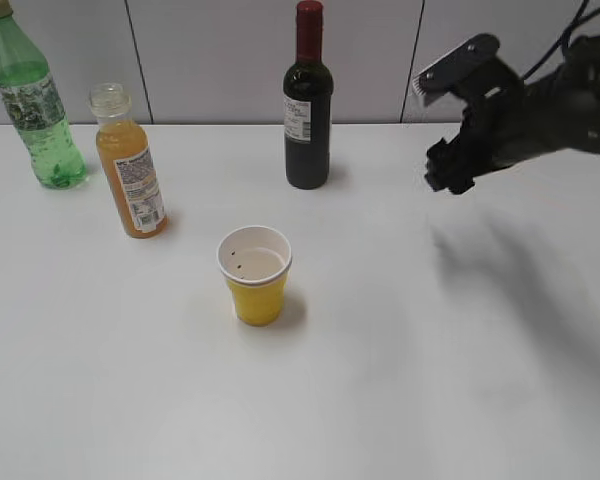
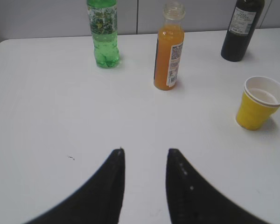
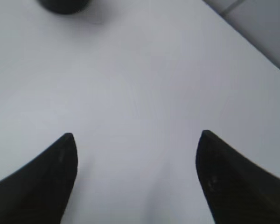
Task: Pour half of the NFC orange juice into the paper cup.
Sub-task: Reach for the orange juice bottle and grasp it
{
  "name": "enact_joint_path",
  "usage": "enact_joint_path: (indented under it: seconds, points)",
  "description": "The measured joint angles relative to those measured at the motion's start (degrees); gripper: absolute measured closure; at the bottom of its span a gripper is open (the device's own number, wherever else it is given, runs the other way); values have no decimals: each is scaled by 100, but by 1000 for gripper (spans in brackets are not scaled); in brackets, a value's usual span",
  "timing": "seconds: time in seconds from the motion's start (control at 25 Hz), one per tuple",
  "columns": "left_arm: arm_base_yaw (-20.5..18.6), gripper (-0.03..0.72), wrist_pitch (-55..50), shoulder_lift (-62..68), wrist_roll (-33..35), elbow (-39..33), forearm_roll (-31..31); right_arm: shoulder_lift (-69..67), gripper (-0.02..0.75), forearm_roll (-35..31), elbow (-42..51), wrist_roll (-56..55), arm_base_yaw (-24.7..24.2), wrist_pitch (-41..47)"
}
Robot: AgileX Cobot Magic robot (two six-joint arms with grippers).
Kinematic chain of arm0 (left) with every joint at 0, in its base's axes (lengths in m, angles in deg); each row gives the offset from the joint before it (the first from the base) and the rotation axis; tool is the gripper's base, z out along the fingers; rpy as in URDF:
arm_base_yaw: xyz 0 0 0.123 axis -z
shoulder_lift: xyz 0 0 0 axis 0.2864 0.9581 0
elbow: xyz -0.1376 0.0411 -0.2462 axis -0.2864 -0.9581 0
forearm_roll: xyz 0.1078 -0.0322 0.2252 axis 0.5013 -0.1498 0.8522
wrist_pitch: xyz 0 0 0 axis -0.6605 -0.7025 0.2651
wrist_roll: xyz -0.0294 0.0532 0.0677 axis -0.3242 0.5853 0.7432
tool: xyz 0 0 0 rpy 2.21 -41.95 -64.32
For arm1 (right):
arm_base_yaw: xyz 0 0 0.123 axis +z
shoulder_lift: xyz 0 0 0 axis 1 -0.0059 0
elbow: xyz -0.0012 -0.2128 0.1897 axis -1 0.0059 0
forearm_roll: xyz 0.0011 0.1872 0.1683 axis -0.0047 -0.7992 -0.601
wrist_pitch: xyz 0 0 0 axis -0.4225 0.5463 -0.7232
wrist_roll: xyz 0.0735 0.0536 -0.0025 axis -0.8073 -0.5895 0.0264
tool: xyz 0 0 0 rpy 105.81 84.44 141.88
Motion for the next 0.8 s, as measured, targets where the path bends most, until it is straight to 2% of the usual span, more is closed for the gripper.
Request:
enact_joint_path:
  seconds: [0.2,0.28,0.44,0.52,0.6,0.68,0.8]
  points:
    - [0,449,0,0,0,0,0,0,143,-912,-1180,577,-42,1754]
    - [0,449,0,0,0,0,0,0,143,-1754,-1700,1121,-154,2164]
    - [0,452,0,0,0,0,0,-53,143,-3696,-2626,2366,-685,3054]
    - [0,452,0,0,0,0,0,-153,143,-4184,-3090,2642,-967,3602]
    - [0,448,0,0,0,0,-6,-225,143,-4364,-3411,2755,-1199,4173]
    - [0,400,0,0,0,0,-19,-244,143,-4416,-3640,2755,-1361,4638]
    - [0,214,0,0,0,0,-20,-244,143,-4426,-3827,2855,-1497,5323]
